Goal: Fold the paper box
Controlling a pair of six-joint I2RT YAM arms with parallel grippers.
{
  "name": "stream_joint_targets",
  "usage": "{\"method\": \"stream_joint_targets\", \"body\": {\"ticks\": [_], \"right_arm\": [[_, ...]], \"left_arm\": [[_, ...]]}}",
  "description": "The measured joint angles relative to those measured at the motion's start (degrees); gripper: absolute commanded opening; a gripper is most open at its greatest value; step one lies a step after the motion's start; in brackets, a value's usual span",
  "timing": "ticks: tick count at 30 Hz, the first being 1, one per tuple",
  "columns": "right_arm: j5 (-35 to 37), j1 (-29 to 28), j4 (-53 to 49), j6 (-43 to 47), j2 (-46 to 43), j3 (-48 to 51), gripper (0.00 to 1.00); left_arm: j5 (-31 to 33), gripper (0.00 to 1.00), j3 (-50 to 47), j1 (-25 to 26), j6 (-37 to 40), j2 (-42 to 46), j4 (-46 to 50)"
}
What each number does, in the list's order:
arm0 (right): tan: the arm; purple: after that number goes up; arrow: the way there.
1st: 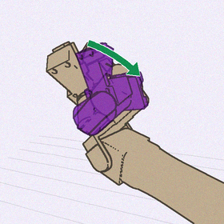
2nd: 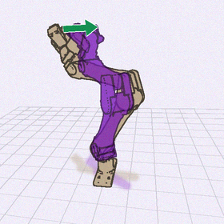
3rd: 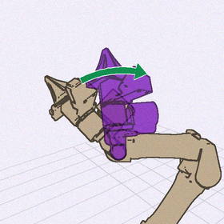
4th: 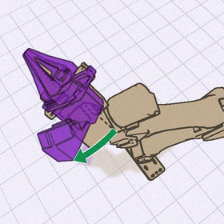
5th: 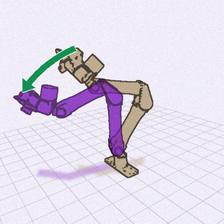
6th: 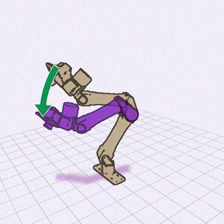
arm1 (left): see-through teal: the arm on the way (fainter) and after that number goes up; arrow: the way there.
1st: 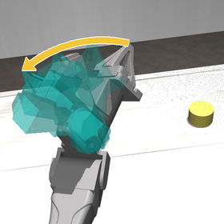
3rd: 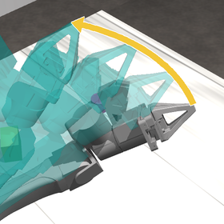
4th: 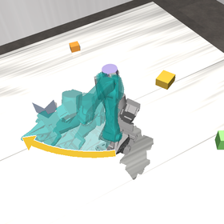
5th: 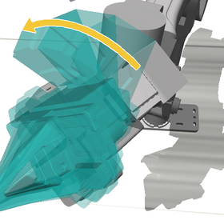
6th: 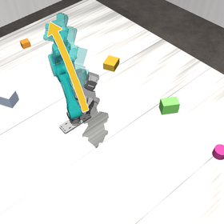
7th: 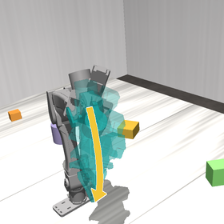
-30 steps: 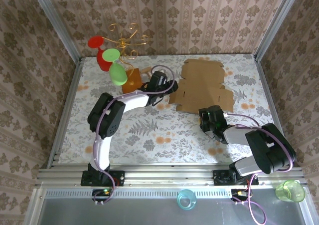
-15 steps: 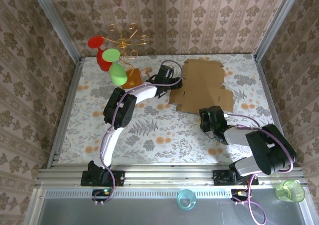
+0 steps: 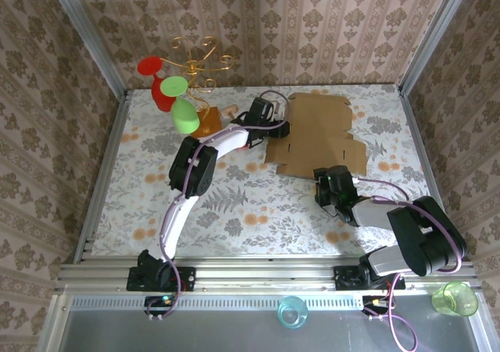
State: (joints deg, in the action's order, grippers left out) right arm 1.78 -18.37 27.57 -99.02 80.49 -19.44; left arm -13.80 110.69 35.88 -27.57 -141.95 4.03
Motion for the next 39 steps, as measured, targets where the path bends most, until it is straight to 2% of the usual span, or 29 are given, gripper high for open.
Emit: {"method": "stream_joint_targets", "body": {"ticks": [10,24,32,36,39], "right_arm": [[-5.1,3.7,7.0,0.7,2.3,1.6,0.52],[-6.1,4.9,32.3,3.9,11.6,7.6,0.44],[-3.3,5.1,46.7,5.5,21.0,8.4,0.30],[-1.9,5.4,47.6,5.7,22.9,7.6,0.19],[-0.1,5.8,47.3,5.8,23.5,7.2,0.06]], "left_arm": [[-2.0,0.56,-10.4,0.2,-2.2,5.4,-6.1],[-2.3,0.54,-11.2,0.4,-2.9,5.9,-6.1],[-2.3,0.53,-11.2,0.4,-2.9,5.9,-6.0],[-2.3,0.52,-11.2,0.4,-2.8,5.9,-5.9],[-2.3,0.53,-11.2,0.4,-2.9,5.9,-5.9]]}}
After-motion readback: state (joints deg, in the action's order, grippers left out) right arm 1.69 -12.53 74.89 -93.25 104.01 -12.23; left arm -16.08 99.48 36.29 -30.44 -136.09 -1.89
